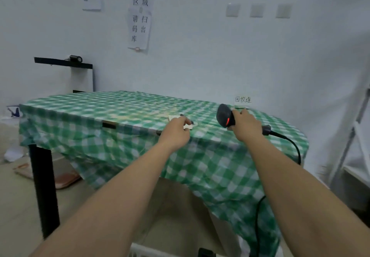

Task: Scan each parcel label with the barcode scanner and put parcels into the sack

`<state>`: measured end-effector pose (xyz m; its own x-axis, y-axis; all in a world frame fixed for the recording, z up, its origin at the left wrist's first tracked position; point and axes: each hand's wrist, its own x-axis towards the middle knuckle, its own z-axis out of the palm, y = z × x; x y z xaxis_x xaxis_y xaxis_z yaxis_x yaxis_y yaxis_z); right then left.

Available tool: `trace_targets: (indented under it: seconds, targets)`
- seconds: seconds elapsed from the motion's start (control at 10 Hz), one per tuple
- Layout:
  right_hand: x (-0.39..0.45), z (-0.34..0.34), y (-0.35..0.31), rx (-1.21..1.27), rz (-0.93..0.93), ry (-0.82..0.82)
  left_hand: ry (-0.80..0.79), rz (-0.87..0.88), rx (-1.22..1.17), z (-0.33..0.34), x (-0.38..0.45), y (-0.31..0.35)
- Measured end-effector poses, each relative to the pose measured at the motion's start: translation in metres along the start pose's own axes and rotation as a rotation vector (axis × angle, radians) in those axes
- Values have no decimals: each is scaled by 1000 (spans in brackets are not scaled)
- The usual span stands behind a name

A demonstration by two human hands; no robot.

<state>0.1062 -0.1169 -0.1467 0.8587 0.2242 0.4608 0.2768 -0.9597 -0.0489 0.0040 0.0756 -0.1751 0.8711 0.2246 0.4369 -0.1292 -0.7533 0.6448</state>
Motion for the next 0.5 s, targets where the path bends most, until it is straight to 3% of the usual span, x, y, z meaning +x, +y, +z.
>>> trace_targets:
  seconds: [0.1, 0.3, 0.4, 0.5]
  targets:
    - [11, 24, 8, 10, 77, -1, -4, 60, 10, 16, 16, -1]
    - [26, 37, 6, 90, 137, -205, -7, 67, -18, 34, 25, 2]
    - [17, 27, 13, 244, 95, -215, -19, 64, -32, 36, 16, 6]
    - [-4, 11, 19, 437, 45, -119, -11, 35, -29, 29, 8, 16]
